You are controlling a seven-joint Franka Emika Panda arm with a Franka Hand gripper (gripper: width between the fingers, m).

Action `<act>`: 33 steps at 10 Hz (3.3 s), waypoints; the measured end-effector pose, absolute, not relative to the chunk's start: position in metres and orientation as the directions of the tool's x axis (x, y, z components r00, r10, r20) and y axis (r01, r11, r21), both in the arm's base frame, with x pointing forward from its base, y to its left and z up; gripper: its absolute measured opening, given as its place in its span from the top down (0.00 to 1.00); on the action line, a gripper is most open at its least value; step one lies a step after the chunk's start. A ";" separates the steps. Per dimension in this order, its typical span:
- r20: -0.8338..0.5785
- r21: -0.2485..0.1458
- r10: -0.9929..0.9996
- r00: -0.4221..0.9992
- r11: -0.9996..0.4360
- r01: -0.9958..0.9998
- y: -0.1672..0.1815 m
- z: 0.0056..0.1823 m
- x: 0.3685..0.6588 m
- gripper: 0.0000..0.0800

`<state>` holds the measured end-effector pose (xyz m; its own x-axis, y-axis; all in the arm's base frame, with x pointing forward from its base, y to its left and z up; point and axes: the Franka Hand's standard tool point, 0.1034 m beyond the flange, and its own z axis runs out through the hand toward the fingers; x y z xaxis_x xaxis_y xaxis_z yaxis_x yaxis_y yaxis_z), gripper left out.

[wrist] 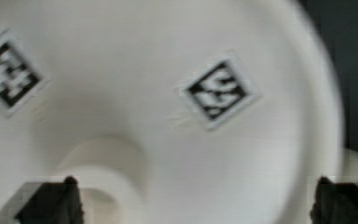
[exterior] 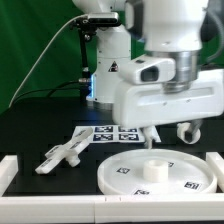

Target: Assemble round table

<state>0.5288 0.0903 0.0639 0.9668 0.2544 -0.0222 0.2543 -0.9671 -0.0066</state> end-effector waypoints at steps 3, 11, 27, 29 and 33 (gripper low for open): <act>-0.020 -0.011 0.265 0.964 -0.964 0.265 0.095 0.064 0.528 0.19; -0.501 0.045 0.087 0.861 -0.991 0.126 0.132 0.057 0.472 0.19; -0.742 0.160 -0.065 0.667 -0.984 0.082 0.150 0.033 0.420 0.19; -0.745 0.184 -0.114 0.657 -0.982 0.038 0.152 0.030 0.414 0.19; -0.780 0.215 -0.168 0.603 -0.977 0.006 0.153 0.011 0.383 0.19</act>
Offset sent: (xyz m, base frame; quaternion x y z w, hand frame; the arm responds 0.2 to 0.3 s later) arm 0.0000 0.0000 0.0000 0.0000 -0.0650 0.0000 0.9979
